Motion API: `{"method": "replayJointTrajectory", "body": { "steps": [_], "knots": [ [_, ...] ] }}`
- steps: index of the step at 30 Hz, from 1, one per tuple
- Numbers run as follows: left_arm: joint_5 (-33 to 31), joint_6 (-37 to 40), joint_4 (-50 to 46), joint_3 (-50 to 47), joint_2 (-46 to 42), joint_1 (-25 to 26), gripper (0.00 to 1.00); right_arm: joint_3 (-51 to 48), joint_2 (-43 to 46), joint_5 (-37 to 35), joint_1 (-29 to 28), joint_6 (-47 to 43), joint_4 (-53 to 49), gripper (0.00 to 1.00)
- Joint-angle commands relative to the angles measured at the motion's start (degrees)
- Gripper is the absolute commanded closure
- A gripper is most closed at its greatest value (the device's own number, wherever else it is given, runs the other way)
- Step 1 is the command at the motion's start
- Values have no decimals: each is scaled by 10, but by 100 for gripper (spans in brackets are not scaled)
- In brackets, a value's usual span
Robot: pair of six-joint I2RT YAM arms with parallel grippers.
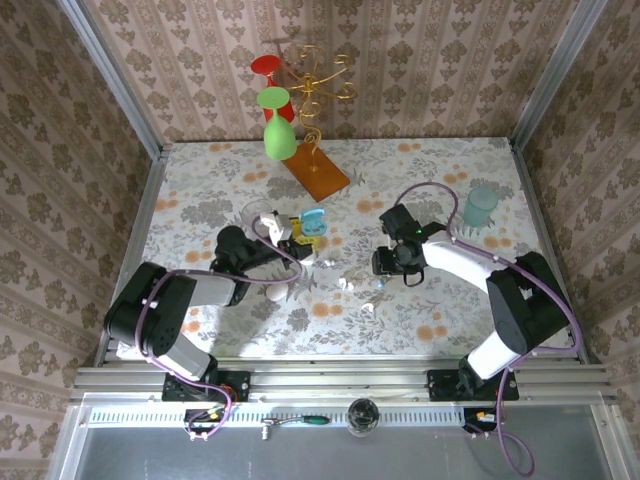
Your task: Insert the wireless bluetooth earbuds into the charging case
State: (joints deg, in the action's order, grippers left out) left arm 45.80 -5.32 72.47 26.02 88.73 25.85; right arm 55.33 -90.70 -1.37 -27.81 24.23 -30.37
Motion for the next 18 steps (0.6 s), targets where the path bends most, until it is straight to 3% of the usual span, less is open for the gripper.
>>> {"method": "replayJointTrajectory", "body": {
  "steps": [1, 6, 13, 18],
  "knots": [
    [-17, 6, 15, -13, -31, -23, 66, 43, -8, -167, -45, -12, -92, 49],
    [-17, -4, 15, -20, -59, -47, 66, 92, -70, -261, -97, 2, -145, 52],
    [-16, -9, 15, -26, -73, -64, 66, 138, -141, -314, -140, 16, -184, 58],
    [-14, -11, 15, -31, -76, -64, 66, 148, -163, -314, -142, 13, -177, 62]
  ]
}}
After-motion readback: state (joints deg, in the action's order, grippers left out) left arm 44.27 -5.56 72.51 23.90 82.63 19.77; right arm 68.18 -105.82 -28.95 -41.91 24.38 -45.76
